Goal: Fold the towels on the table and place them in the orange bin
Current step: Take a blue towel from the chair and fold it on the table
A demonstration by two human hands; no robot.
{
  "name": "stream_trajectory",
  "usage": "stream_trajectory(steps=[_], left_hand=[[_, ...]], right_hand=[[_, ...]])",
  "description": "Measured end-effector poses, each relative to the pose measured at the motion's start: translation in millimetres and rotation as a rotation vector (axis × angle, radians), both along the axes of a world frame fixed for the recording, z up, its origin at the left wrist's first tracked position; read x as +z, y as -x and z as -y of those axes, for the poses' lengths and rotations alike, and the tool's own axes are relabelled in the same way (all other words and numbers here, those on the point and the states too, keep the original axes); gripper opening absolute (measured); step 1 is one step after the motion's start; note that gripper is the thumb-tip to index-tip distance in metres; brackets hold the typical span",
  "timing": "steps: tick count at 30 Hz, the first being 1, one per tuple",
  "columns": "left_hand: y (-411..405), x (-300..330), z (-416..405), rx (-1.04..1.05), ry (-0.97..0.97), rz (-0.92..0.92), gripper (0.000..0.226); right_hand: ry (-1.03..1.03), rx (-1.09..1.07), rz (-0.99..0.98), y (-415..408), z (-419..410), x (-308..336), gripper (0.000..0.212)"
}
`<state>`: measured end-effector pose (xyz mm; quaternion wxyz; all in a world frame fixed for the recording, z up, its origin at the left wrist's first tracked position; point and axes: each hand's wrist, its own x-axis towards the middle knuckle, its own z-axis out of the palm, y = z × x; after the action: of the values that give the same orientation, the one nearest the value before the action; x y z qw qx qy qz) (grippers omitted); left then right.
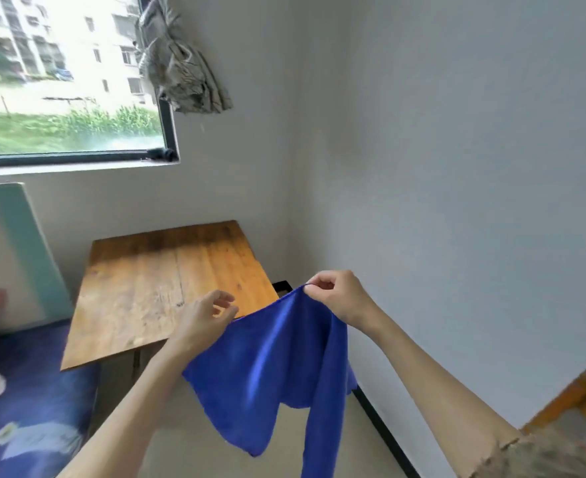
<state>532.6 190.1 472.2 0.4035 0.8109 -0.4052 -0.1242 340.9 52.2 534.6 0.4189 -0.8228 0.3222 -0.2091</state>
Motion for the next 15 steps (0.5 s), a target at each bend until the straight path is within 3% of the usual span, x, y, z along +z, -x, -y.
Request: stream_trajectory(steps=[3,5,7,15], left_hand=[[-31,1,-11,-0.18,0.034,-0.021,0.027],[-61,4,-20,-0.238,0.073,-0.047,0.02],[-94,6,-31,-0.199,0.116,-0.078,0.008],[-197,15,-45,0.026,0.142,-0.106,0.013]], right_hand=[[0.014,0.169,-0.051,-80,-18,3,0.018],[0.027,0.221,-0.079,-129,-27,3,0.014],[0.031,0.234,-0.089,-173,-32,2,0.013],[0.051,0.311,-0.062,-303,-37,3,0.016]])
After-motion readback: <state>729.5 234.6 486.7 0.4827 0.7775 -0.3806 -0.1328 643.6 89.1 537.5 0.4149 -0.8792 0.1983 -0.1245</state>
